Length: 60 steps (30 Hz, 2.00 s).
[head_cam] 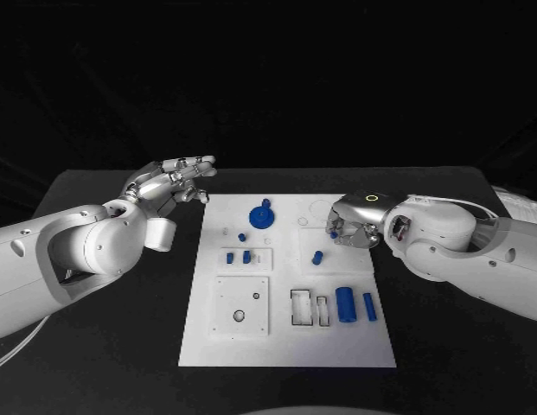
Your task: Assemble the parts on the task board
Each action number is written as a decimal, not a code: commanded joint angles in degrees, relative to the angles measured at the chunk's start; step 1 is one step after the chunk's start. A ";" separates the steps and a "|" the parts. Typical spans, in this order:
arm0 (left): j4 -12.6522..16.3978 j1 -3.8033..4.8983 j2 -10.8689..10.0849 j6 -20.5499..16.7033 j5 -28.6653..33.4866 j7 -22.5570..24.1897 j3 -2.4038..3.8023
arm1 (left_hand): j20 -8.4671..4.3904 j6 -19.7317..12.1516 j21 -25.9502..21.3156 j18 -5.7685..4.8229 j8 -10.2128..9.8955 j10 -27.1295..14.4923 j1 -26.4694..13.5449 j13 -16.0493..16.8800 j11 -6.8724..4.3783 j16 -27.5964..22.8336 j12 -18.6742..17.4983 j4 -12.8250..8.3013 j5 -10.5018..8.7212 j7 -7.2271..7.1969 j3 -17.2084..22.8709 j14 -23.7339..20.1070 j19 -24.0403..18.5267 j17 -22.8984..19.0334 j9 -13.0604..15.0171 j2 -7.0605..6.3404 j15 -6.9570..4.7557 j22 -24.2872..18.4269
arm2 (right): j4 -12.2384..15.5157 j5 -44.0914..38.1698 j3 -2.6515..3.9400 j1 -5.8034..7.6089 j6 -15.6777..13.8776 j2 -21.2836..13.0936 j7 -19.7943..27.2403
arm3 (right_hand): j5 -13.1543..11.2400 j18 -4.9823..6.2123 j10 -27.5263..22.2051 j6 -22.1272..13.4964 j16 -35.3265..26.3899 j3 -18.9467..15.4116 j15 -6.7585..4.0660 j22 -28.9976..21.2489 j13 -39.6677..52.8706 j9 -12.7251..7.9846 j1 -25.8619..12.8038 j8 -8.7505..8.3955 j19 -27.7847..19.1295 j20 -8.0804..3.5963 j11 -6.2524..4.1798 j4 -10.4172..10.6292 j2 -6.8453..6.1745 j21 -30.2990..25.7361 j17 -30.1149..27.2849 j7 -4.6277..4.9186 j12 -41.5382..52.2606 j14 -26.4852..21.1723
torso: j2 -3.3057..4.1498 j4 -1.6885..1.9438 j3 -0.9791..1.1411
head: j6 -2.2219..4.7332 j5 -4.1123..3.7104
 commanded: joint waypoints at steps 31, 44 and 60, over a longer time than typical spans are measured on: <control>0.03 0.03 -0.05 -0.41 0.34 0.50 0.03 | -0.16 -0.64 -0.35 0.56 0.28 -0.79 0.09 0.22 0.22 -0.01 0.62 -0.19 0.28 0.44 -0.53 -0.30 -0.03 -0.20 -0.08 0.47 0.05 -0.17 | 1.70 -3.67 -0.13 -0.44 -2.23 0.27 -3.52 | -2.58 0.37 3.71 3.29 1.01 7.28 -0.78 1.94 -1.42 0.86 -1.51 0.23 0.84 -0.86 -0.75 -3.18 1.80 1.21 5.38 -0.48 -0.14 3.98 | -0.07 -0.02 0.00 | -0.08 -0.16; -0.22 0.03 0.02 0.00 0.34 0.20 0.03 | -0.13 -0.82 -0.40 0.55 0.24 -1.05 0.07 0.26 0.31 -0.05 0.77 -0.23 0.32 0.53 -0.65 -0.36 0.00 -0.38 -0.10 0.47 0.11 -0.21 | 3.83 -2.69 0.40 0.08 -3.51 -1.65 -3.94 | -2.65 0.36 3.83 3.41 1.00 7.60 -0.79 2.00 -1.52 0.92 -2.02 0.23 0.86 -0.88 -0.77 -3.26 1.67 1.26 5.34 -0.51 -0.14 3.97 | 0.00 -0.07 0.01 | -0.19 -0.05; -0.53 0.02 0.34 0.41 0.34 -0.07 0.03 | -0.05 -1.12 -0.53 0.52 0.19 -1.51 -0.04 0.32 0.44 -0.16 1.02 -0.26 0.34 0.65 -0.89 -0.55 -0.03 -0.74 -0.12 0.44 0.22 -0.29 | 14.35 0.06 1.38 0.43 -5.05 -3.54 -4.10 | -2.59 0.37 3.90 3.47 1.11 7.89 -0.78 2.12 -1.61 0.97 -2.36 0.21 0.89 -0.98 -0.78 -3.37 1.56 1.34 5.47 -0.51 -0.17 4.00 | -0.12 0.03 -0.04 | -0.42 1.56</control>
